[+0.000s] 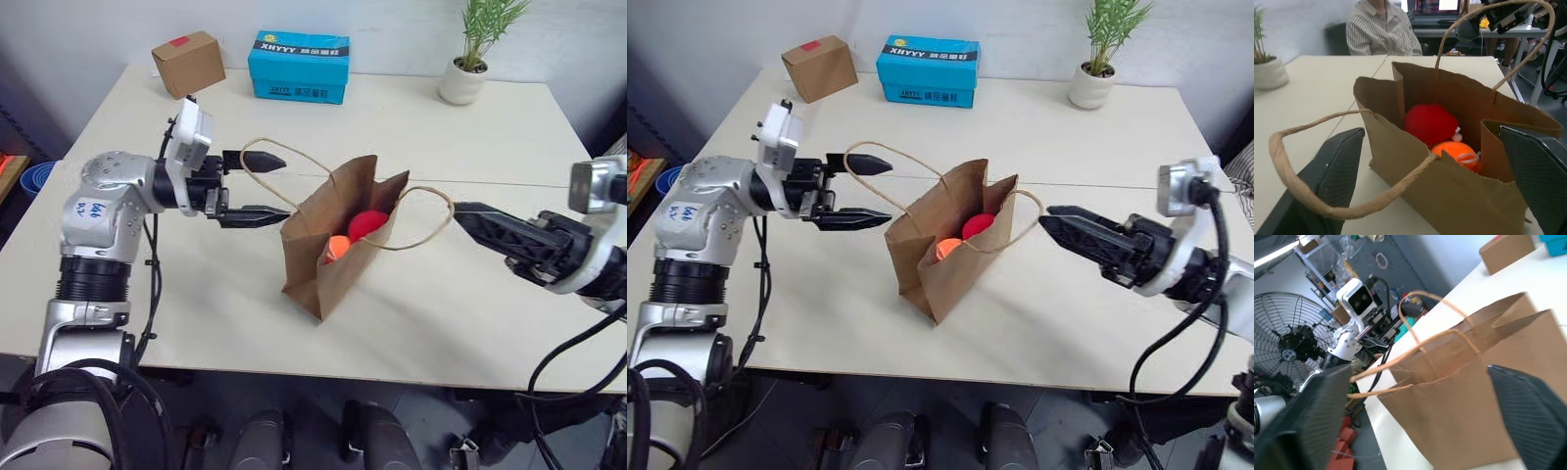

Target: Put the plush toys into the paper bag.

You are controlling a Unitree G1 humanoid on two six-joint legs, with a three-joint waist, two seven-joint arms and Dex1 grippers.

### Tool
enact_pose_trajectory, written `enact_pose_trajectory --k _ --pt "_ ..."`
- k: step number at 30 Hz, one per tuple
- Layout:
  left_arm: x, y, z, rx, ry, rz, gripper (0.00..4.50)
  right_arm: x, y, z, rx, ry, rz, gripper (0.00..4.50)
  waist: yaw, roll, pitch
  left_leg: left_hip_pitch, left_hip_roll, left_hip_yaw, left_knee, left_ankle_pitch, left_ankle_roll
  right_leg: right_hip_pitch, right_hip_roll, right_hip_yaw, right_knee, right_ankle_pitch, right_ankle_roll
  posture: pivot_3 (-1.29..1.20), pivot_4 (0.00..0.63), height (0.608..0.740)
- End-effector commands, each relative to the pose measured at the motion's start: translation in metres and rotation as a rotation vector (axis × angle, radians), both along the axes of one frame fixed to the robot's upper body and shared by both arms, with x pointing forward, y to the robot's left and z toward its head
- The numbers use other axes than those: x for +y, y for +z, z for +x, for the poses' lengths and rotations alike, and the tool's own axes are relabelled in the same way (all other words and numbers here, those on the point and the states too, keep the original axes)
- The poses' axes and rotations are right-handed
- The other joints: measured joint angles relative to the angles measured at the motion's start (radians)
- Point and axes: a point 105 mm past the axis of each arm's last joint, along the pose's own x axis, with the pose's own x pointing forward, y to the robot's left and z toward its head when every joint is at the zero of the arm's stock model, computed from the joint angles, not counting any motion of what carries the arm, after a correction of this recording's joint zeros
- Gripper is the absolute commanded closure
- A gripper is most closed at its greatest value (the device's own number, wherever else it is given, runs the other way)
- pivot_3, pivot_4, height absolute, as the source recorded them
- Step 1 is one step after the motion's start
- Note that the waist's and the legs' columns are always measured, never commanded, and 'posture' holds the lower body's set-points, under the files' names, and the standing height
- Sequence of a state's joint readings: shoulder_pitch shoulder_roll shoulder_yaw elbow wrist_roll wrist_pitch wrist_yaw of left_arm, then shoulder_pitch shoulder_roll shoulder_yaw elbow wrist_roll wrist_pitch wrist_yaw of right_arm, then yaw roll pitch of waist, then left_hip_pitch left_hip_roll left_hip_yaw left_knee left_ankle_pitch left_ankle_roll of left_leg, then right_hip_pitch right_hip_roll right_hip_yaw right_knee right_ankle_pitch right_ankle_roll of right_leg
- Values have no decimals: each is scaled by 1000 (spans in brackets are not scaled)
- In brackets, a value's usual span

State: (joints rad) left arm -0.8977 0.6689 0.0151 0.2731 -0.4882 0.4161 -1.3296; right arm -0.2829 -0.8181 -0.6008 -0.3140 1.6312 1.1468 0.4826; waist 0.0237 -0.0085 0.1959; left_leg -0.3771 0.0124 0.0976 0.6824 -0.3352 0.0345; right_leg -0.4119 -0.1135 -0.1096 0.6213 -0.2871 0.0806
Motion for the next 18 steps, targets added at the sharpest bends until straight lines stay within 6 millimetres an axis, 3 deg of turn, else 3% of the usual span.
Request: enact_pose_trajectory --k 1,6,11,13,16,18 --pt "10 10 -5 1 -4 -39 0 -4 6 -9 -103 -52 -32 21 0 0 0 0 0 0 0 0 0 0 0 0 0 0 0 0 150 740" --pt "13 4 5 71 42 -60 0 -12 -17 -8 -115 -118 -98 21 0 0 0 0 0 1 0 0 0 0 0 1 0 1 1 0 150 740" --pt "1 -12 7 537 62 -104 0 -12 -23 -3 -150 -163 -83 21 -1 -1 0 0 0 1 0 0 0 0 2 1 0 1 2 0 150 740" --pt "-6 -18 3 574 28 -129 0 -10 -24 -2 -162 -170 -67 21 -2 -1 0 0 0 1 0 0 0 0 1 2 0 1 2 0 150 740" --pt "-8 -1 5 571 14 -270 0 -8 -25 -1 -185 -190 -53 21 -1 -2 1 0 0 1 1 0 0 0 1 2 0 1 2 0 150 740" --pt "-4 -2 1 514 33 -223 0 -5 -26 -2 -196 -195 -61 21 -2 -3 2 0 0 0 1 0 0 0 0 1 0 1 2 0 150 740"
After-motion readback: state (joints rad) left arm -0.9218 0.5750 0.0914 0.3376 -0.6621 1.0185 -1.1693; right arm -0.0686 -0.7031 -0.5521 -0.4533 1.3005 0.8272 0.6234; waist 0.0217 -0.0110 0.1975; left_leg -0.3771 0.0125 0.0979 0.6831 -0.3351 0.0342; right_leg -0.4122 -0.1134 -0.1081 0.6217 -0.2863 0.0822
